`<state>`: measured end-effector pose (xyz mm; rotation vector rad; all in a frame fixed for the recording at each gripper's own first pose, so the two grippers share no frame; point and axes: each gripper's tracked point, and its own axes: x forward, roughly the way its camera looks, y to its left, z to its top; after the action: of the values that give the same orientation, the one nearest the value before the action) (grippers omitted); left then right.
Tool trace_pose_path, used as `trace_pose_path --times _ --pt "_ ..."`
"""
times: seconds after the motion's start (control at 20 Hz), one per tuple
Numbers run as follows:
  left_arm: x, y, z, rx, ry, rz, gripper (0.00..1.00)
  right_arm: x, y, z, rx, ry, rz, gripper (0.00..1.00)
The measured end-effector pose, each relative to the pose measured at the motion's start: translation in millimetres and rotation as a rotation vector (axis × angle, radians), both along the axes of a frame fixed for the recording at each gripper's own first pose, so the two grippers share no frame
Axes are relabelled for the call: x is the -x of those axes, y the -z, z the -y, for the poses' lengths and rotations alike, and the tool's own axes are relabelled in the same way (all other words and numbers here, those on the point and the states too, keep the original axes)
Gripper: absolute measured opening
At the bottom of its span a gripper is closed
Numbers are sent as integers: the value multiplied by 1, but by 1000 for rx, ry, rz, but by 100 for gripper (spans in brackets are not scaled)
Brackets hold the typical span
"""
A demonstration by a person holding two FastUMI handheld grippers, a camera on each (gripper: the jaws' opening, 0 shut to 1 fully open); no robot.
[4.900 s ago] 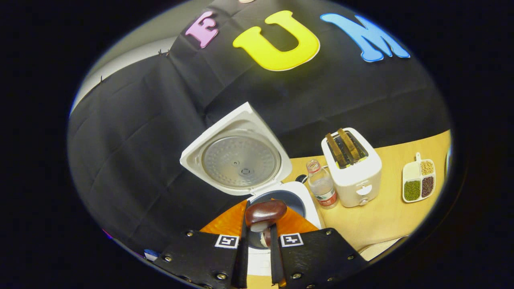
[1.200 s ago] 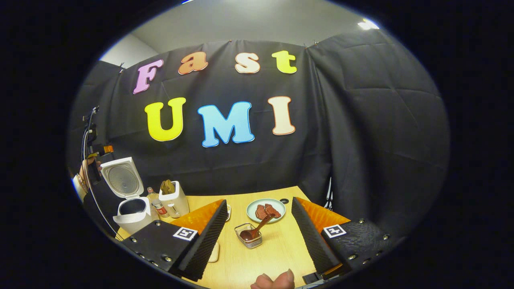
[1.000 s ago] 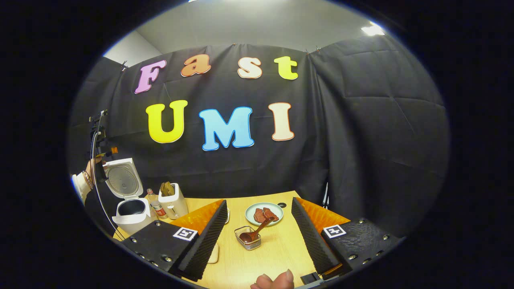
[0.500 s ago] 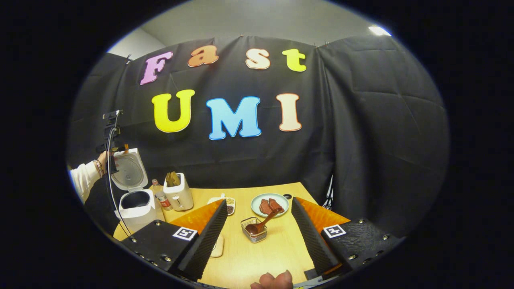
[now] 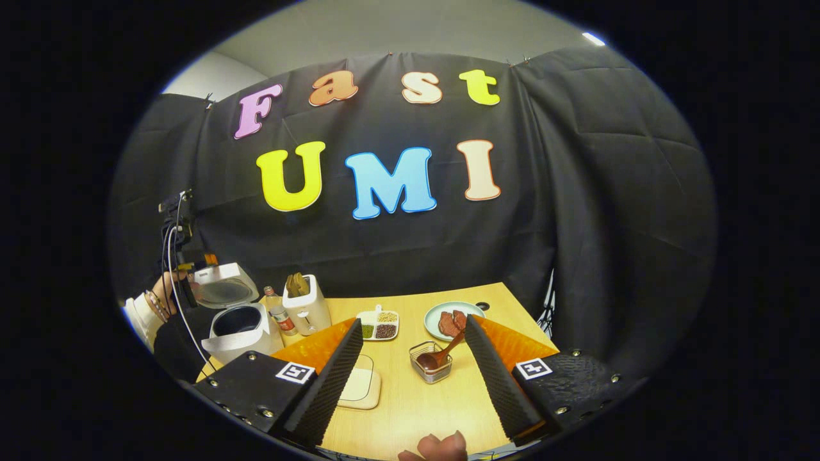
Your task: Close the left gripper, press the button to open the rice cooker; take a wooden spoon from the chopstick holder with the right hand, scoop a spoonful of rice and pour it into the rice cooker, then put the wooden spoon back into the chopstick holder.
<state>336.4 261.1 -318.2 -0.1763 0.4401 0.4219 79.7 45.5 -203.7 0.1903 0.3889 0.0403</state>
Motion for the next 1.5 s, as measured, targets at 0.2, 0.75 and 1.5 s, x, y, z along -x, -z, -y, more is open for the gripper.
trace_pose_path --times 0.2,0.75,1.5 --pt "42 42 31 15 -1 -66 92 7 13 -12 -6 -32 -30 98" --pt "102 147 55 20 -31 -229 96 39 28 2 -49 9 -77 98" --pt "225 -71 209 179 193 17 100 47 -37 58 -41 -101 42 98"
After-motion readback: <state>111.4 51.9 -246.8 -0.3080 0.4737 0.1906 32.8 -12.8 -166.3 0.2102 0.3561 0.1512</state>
